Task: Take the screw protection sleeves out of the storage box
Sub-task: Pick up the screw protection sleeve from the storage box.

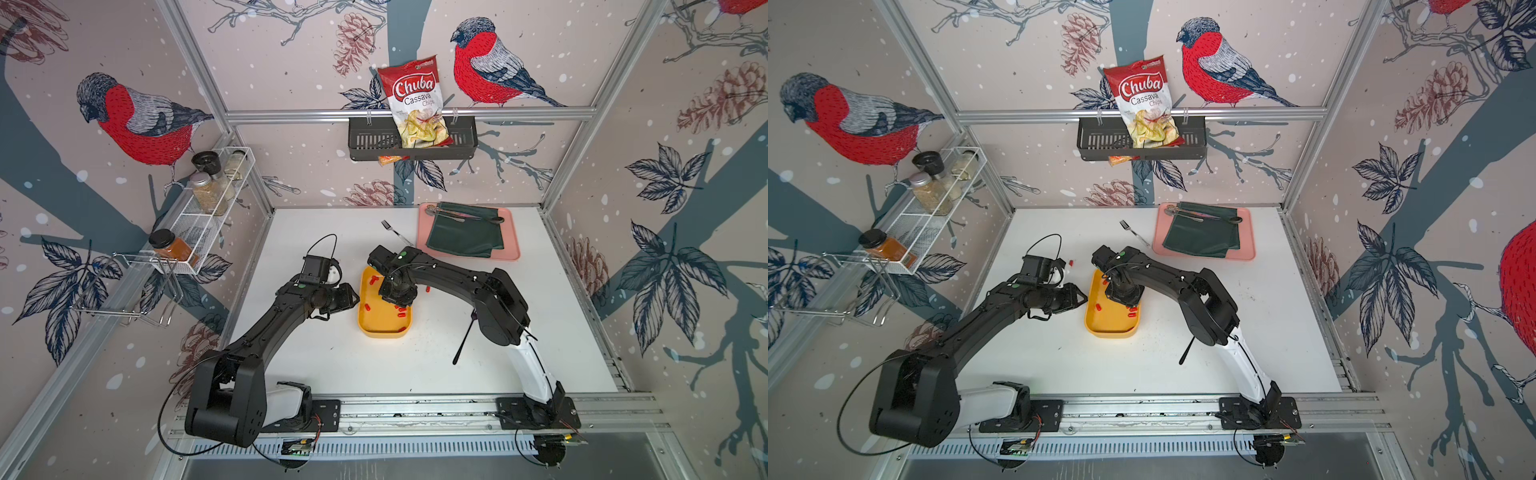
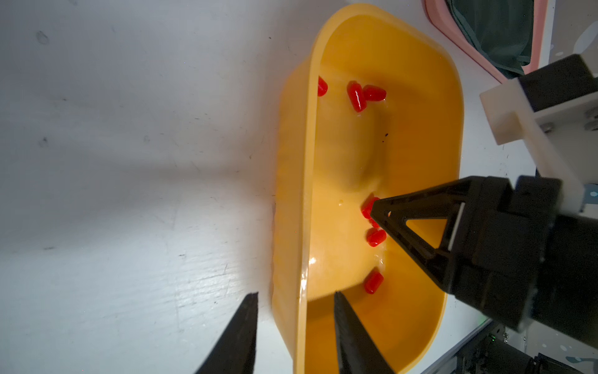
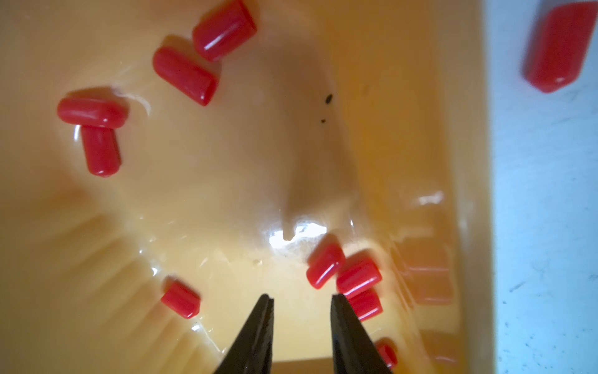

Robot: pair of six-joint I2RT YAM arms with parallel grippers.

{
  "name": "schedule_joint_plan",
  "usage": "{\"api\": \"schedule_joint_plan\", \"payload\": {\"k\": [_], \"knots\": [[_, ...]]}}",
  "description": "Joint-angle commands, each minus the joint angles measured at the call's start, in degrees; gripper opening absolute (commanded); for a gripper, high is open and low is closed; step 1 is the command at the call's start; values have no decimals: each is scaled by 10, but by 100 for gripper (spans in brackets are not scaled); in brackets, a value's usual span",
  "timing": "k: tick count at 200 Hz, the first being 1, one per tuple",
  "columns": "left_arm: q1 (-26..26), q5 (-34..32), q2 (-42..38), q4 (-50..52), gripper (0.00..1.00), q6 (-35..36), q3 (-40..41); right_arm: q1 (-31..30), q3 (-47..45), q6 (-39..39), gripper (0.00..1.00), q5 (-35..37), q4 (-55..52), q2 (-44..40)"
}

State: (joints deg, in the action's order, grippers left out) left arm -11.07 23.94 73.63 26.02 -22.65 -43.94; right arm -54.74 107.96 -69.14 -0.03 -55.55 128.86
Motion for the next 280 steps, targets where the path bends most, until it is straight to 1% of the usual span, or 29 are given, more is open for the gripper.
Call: {"api": "schedule_joint_plan", "payload": {"k": [1, 92, 114, 138, 145, 151, 158, 187, 221, 238, 255, 265, 280], "knots": [[-1, 4, 1, 1, 41, 0, -2, 4, -5, 0, 35, 6, -5, 2], [-1, 4, 2, 1, 41, 3, -1, 11, 4, 15, 34, -3, -6, 31], [-1, 4, 1, 1, 40, 4, -1, 11, 10, 19, 30, -4, -9, 38], [-1, 2, 2, 2, 40, 5, -1, 11, 11, 24, 20, -6, -10, 42], [-1, 2, 2, 2, 40, 6, -2, 10, 12, 26, 16, -5, -10, 43], [-2, 1, 3, 3, 40, 6, -2, 10, 12, 28, 8, -7, -9, 43], [-1, 0, 3, 4, 40, 8, -2, 9, 11, 29, 6, -8, -10, 43], [-1, -1, 5, 3, 40, 8, -3, 3, 25, 35, 4, 9, -17, 38], [-1, -2, 7, 6, 40, 9, -5, -9, 93, 66, 4, 41, -50, 34], [-1, -4, 7, 7, 40, 8, -4, -15, 114, 79, 4, 60, -68, 17], [-1, -4, 9, 7, 40, 8, -5, -16, 97, 87, 4, 84, -78, -23], [-1, -4, 10, 6, 40, 7, -2, -13, 67, 95, 4, 102, -80, -53], [-1, -2, 10, 5, 40, 4, -2, 1, -8, 108, 4, 124, -71, -104]]}}
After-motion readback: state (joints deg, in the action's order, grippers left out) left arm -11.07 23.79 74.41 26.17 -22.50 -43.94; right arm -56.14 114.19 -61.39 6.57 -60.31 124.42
